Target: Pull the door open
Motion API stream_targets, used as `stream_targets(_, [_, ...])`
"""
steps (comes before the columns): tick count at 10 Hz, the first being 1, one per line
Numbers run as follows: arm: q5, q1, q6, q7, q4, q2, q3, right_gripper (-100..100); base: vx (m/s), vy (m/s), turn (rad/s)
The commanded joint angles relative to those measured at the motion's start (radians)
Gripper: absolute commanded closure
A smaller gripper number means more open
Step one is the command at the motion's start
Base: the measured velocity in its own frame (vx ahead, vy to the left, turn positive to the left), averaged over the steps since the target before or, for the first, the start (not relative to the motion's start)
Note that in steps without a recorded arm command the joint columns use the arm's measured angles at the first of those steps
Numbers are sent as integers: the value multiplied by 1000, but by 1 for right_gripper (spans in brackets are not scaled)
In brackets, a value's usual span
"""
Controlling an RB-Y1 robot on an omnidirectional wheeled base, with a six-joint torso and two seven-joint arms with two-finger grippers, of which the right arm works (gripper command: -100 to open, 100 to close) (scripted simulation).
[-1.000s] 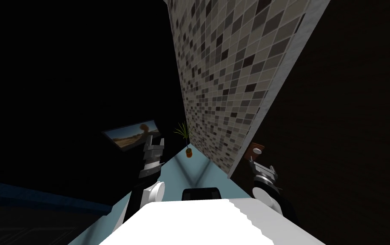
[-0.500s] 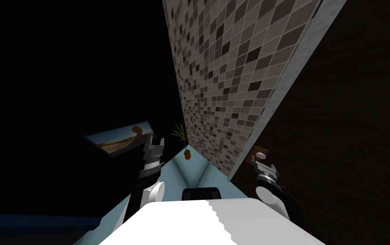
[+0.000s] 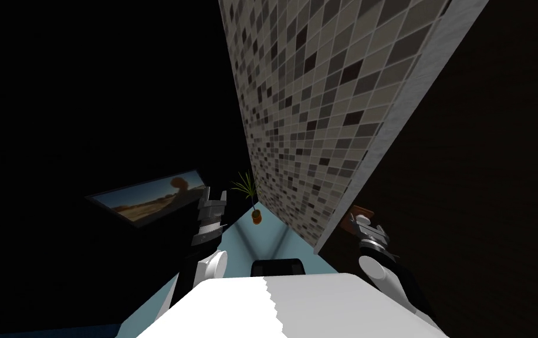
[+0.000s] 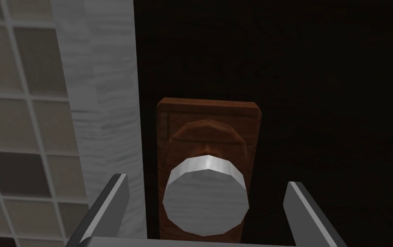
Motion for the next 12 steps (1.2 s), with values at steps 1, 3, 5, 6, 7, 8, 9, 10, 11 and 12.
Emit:
stream_targets(1, [2,-7,4,-32,23,-28,-2,-100,117,-38,-44])
stream_targets(3, [1,-9,5,-35,29,-34,-3,-100,75,-15,-15])
stream_targets(5, [1,-9,5,-35,29,-34,-3,100,-15,5,-3])
stream_targets(6, [1,-9,5,-35,29,-34,-3,100,-14,3,14])
stream_targets(7, [1,-9,5,-35,29,-34,-3,100,0,0,0])
stream_targets(8, [1,-9,5,-35,29,-34,-3,100,0,0,0])
stream_targets(9, [1,-9,5,-35,29,-34,-3,100,0,0,0])
stream_targets(10, [7,-7,9,-39,21,-36,12,100,-130,4,47])
stream_targets(11, [9,-7,9,-41,19,-37,17,100,-196,20,54])
stream_targets(12, [14,-6,11,-44,13,-39,28,100,-219,-1,53])
